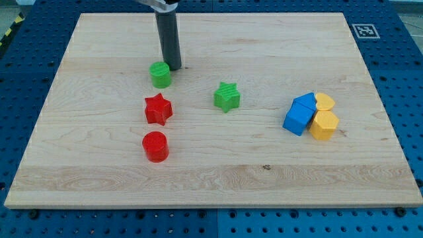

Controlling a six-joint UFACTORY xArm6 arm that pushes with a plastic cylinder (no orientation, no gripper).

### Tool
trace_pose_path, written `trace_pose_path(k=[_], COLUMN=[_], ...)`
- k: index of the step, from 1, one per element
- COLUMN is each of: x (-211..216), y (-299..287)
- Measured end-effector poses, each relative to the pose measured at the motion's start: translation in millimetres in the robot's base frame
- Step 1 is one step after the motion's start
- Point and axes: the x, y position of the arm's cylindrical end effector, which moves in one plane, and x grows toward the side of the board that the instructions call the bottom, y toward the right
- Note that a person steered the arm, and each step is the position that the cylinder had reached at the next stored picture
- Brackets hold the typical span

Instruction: Push the green star to the top right of the red star

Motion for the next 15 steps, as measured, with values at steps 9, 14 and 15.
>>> trace_pose_path(k=[9, 14, 15], x=[28.6, 66.7, 66.8], y=[112.3, 106.2, 92.7])
